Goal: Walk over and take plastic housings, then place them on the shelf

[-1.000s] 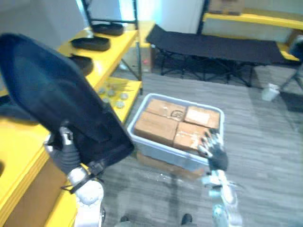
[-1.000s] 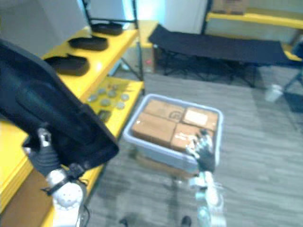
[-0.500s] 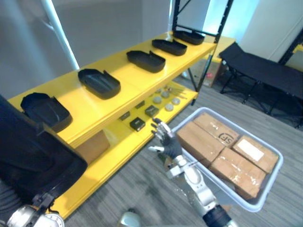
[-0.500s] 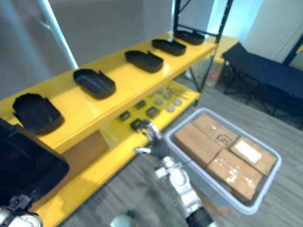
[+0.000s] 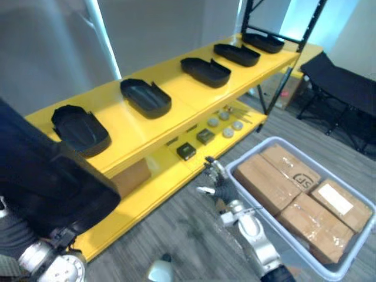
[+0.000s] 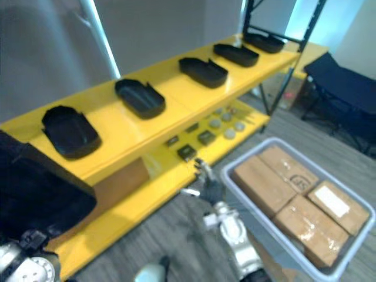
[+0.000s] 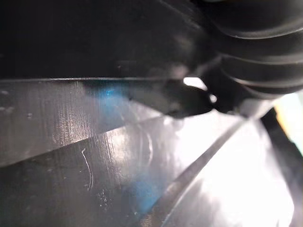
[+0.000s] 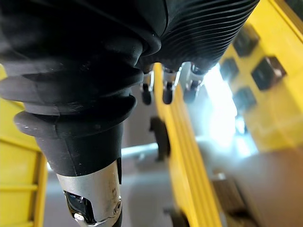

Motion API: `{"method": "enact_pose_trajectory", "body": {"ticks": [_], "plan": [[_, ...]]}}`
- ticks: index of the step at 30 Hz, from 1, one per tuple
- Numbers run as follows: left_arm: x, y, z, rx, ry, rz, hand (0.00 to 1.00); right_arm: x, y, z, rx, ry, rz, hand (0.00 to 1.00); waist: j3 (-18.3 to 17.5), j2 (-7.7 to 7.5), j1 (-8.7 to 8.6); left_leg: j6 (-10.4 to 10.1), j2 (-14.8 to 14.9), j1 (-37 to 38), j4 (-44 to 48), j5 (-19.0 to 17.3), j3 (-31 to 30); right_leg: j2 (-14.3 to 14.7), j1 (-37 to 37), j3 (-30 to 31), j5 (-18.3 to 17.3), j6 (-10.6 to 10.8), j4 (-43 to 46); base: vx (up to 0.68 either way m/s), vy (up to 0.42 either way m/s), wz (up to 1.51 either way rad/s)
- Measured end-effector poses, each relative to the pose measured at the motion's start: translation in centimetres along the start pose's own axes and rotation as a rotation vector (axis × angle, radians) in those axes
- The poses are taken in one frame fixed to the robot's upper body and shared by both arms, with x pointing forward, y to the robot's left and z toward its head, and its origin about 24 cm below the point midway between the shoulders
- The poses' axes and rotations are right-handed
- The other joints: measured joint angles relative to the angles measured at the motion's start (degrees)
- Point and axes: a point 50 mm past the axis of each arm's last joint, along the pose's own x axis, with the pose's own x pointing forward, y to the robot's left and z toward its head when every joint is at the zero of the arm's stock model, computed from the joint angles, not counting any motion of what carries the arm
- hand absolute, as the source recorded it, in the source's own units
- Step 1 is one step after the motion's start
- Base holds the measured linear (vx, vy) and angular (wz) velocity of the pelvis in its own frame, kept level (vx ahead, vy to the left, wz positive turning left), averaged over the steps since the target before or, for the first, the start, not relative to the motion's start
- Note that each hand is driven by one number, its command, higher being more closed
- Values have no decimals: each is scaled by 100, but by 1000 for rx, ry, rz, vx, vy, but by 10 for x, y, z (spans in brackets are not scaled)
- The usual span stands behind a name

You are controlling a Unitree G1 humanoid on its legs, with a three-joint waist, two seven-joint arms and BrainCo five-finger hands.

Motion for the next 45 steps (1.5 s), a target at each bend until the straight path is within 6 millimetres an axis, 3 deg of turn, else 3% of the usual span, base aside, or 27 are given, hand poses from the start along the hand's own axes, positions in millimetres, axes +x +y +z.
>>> {"method": "enact_pose_trajectory", "body": {"ticks": [3,8,11,12,15,17,20,23,24,26,27,28,29,30,31,32,34,35,37,38,40,41,43,45], "plan": [[10,-18,6,-59,-62,-79,100,0,-9,8,-35,-51,4,0,0,-42,-56,18,-41,-42,-131,168,-273,-9,-155,552,-5,5,332,74,50,49],[8,-28,-1,-84,-26,-114,100,6,-10,25,-124,-136,107,0,102,73,-30,-29,-22,-162,-91,304,-418,200,68,530,-58,-10,-62,-9,-47,25],[-1,-33,-9,-85,30,-148,100,4,-12,26,-147,-131,146,0,268,132,-37,-132,85,-190,-43,379,-569,374,180,556,-472,-82,-53,-96,-113,22],[-5,-34,-11,-86,52,-155,100,3,-12,25,-146,-127,153,0,401,139,-47,-139,108,-218,68,383,-592,423,253,593,-772,-74,-15,-112,-115,18],[-18,-31,-16,-72,114,-154,100,-7,-13,17,-153,-89,152,0,561,284,-57,-207,287,-259,143,443,-589,526,227,608,-1074,262,259,-188,-132,22],[-23,-24,-17,-47,134,-148,100,-14,-12,12,-147,-78,147,0,595,335,-57,-228,429,-294,147,457,-541,573,248,501,-1171,299,377,-142,-66,27],[-23,-22,-16,-39,132,-140,100,-12,-9,17,-136,-108,135,0,589,282,-36,-221,458,-458,293,460,-376,543,284,332,-1266,377,422,-37,-4,32],[-16,-16,-10,-31,85,-116,100,-7,-2,23,-70,-163,62,0,595,-27,78,-58,152,-711,717,198,-246,250,340,218,-1331,418,473,88,91,33],[-15,-13,-6,-24,62,-108,100,-6,-2,24,-46,-172,14,0,595,-168,123,85,-40,-723,963,-62,-166,98,466,188,-1298,378,556,167,107,24],[-12,-13,-3,-23,26,-107,100,-6,-8,26,-37,-187,-56,0,551,-149,98,89,-263,-722,1314,-310,-274,-271,292,477,-1079,64,1511,251,230,47],[-9,-14,1,-24,-4,-110,100,-6,-13,28,-35,-200,-99,0,496,-160,95,192,-358,-639,1323,-419,-292,-498,-67,888,-730,-211,2285,274,286,48],[-5,-12,6,-21,-39,-97,100,-4,-17,32,-35,-229,-125,0,474,-180,100,310,-440,-517,1271,-505,-320,-624,-361,1284,-166,-294,2840,263,220,28],[-3,-11,8,-22,-55,-88,100,-2,-18,35,-34,-246,-133,0,480,-168,77,392,-459,-436,1239,-578,-364,-648,-512,1507,158,-299,3120,306,161,31],[2,-12,10,-28,-82,-84,100,2,-19,40,-27,-282,-147,0,518,-105,-1,485,-463,-298,1178,-643,-526,-582,-847,1842,-190,-295,3775,296,110,41],[7,-13,11,-32,-100,-75,100,5,-18,45,-31,-306,-136,0,530,-77,-90,531,-455,-77,1045,-671,-672,-376,-1099,1986,-828,-297,4148,284,88,46],[9,-15,11,-39,-106,-78,100,6,-18,46,-35,-316,-132,0,523,-46,-126,539,-439,37,971,-676,-752,-216,-1177,1989,-1052,-304,4129,268,71,51],[16,-26,6,-61,-112,-85,100,11,-22,57,-60,-359,-108,0,470,101,-228,477,-369,401,761,-691,-948,462,-1518,2210,-1517,-376,3090,261,28,49],[18,-29,4,-72,-107,-86,100,12,-23,61,-69,-374,-98,0,450,143,-239,442,-369,429,760,-732,-1030,622,-1617,2392,-1524,-359,2715,243,-39,69],[24,-42,-6,-95,-78,-73,100,18,-26,80,-93,-441,-38,0,406,259,-447,343,-381,443,840,-859,-1513,1103,-1975,3304,-1406,-184,1650,277,-165,108],[25,-44,-8,-94,-66,-69,100,19,-26,84,-90,-457,-21,0,402,262,-514,301,-397,446,853,-889,-1686,1187,-1992,3500,-1339,-129,1446,214,-212,125],[22,-52,-12,-102,-34,-86,100,18,-22,95,-65,-495,32,0,317,121,-580,145,-556,415,875,-1034,-2115,1203,-1952,3840,-991,-125,1122,212,-339,142],[10,-55,-17,-105,21,-106,100,19,-17,98,-54,-502,82,0,238,213,-579,10,-470,417,893,-1132,-2400,1252,-1811,3557,-749,-92,1179,266,-408,152],[-2,-56,-21,-101,79,-136,100,20,-15,96,-65,-471,106,0,145,483,-557,-75,-179,343,863,-1076,-2210,1361,-1568,3037,-777,-230,979,244,-318,128],[-8,-58,-21,-116,110,-140,100,22,-16,94,-85,-435,113,0,38,673,-494,-186,144,309,433,-655,-1375,1419,-1246,2439,-759,-346,744,238,-261,131]]}}
